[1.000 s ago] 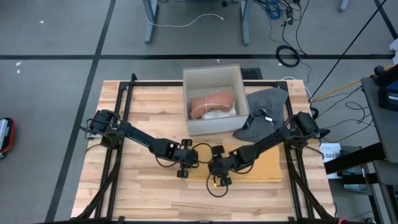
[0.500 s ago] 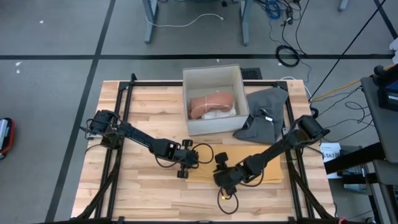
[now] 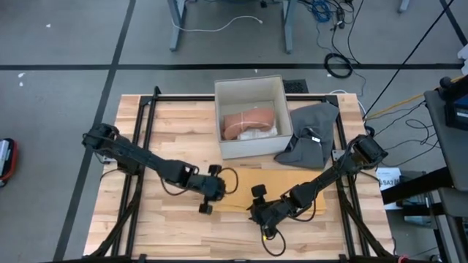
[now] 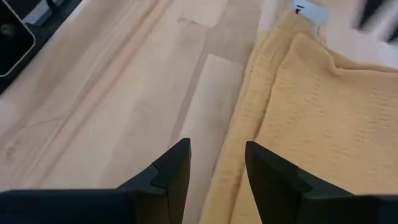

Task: Fold towel
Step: Fold the orange towel

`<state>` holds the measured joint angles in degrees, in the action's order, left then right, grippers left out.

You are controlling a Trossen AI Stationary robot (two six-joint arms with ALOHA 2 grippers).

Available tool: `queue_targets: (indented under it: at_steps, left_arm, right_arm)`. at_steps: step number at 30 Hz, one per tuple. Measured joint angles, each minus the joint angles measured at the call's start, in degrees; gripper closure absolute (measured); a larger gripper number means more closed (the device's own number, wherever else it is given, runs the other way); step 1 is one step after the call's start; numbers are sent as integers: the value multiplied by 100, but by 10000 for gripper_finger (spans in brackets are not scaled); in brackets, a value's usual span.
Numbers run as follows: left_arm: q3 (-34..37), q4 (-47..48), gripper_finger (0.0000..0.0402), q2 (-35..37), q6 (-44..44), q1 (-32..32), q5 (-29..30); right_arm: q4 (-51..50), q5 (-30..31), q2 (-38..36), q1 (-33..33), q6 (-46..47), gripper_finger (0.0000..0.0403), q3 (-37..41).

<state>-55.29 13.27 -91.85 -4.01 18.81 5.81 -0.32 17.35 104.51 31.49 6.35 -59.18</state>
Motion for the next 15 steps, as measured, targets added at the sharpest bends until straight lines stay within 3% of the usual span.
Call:
queue_targets:
  at_steps: [6,11,15]
  left_arm:
    - [-5,50,314,-109,2,629,-188]
    - [-6,158,300,-108,-26,1116,570]
    - [-11,114,258,-159,-4,1410,1103]
  right_arm:
    - [-114,17,0,227,225,259,-2]
    - [-109,70,0,352,323,259,-2]
    - [129,95,0,337,308,259,-2]
